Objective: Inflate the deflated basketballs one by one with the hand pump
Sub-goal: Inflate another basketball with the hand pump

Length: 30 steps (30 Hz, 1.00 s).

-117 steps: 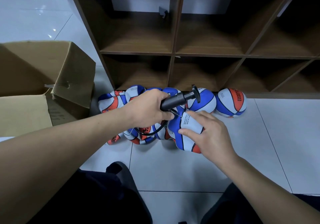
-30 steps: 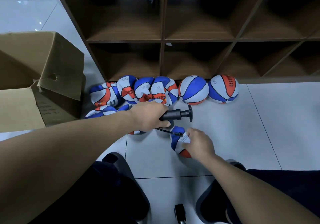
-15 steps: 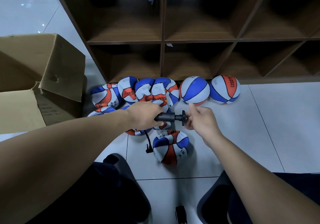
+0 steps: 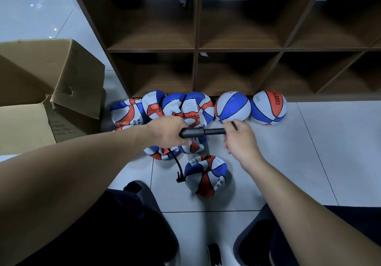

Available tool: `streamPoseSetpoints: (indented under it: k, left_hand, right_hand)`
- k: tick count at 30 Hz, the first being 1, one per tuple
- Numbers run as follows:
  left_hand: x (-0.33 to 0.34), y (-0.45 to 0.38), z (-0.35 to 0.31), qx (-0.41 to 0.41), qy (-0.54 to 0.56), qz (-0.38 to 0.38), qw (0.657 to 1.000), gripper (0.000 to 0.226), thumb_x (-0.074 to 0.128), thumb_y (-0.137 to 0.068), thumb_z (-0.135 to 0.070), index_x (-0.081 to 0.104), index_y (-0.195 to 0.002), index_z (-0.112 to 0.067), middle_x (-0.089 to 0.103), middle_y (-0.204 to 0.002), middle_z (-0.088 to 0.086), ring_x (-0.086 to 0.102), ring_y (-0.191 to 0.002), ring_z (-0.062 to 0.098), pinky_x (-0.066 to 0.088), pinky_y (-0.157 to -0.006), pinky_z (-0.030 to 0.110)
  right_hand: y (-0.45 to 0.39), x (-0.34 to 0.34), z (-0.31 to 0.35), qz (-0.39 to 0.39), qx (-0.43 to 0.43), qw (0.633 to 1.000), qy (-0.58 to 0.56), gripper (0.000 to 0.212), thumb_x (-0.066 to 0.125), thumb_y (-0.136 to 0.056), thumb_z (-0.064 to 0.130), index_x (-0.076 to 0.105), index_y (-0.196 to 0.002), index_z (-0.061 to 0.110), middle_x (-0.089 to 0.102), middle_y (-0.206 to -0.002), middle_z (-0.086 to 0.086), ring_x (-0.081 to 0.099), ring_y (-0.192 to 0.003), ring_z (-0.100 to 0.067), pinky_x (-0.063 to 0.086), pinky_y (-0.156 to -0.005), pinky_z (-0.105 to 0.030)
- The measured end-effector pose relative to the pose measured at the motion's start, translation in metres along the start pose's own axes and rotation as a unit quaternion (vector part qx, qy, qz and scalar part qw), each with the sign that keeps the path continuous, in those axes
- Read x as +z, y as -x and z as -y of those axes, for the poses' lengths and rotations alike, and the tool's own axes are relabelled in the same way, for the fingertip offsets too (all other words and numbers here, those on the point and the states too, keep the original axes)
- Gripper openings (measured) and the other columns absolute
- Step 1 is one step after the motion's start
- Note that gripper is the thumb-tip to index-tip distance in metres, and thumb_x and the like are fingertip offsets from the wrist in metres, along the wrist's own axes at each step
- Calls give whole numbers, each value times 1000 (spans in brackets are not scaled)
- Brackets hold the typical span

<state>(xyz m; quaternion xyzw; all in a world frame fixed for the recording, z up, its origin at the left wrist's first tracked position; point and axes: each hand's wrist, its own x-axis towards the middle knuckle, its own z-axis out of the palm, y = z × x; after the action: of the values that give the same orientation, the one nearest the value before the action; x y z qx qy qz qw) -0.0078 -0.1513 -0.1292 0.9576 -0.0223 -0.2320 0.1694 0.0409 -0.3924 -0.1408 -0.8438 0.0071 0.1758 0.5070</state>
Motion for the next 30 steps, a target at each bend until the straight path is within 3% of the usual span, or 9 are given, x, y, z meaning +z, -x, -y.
streamPoseSetpoints:
  k: [3,8,11,14,21,30]
  left_hand:
    - [0,0,13,-26,12,-1,1000,35,70,-97,-58,67,-82,-27,69,-70,-3,68,-65,19,56,-63,39]
    - [0,0,3,-31,-19,-7,999,33,65,-102,-56,67,-86,-27,70,-73,-1,69,-69,21,57,-62,39]
    - [0,2,-6,-39,-35,-34,998,35,63,-102,-55,65,-81,-27,66,-69,-3,64,-63,17,49,-55,34]
    - [4,3,-19,-36,-54,-59,996,34,62,-103,-52,61,-78,-28,63,-68,-5,60,-62,15,42,-54,30]
    - [7,-1,-36,-27,-77,-79,994,33,63,-99,-52,64,-79,-26,65,-68,-3,64,-62,21,57,-57,38]
    - [0,-3,-34,9,-73,-79,994,37,62,-98,-56,62,-76,-26,63,-65,-4,63,-61,19,51,-54,33]
  right_hand:
    - [-11,-23,0,-94,8,995,-16,26,49,-89,25,40,-66,15,44,-66,-6,40,-65,-27,35,-59,-40]
    - [-9,-28,3,-98,53,991,-78,32,49,-86,19,36,-57,25,36,-58,7,32,-63,-23,29,-55,-33]
    - [-1,-17,8,-119,35,990,-66,33,49,-93,11,33,-65,19,37,-60,5,32,-62,-20,29,-58,-34]
    - [8,-2,10,-116,34,992,-47,31,49,-97,12,36,-69,15,41,-68,-4,36,-64,-23,31,-62,-37]
    - [21,22,16,-72,29,996,-43,37,48,-104,19,41,-68,18,46,-68,1,43,-65,-21,35,-62,-36]
    - [23,18,20,-36,11,999,-24,39,48,-109,26,43,-71,22,45,-68,4,43,-64,-18,34,-59,-32]
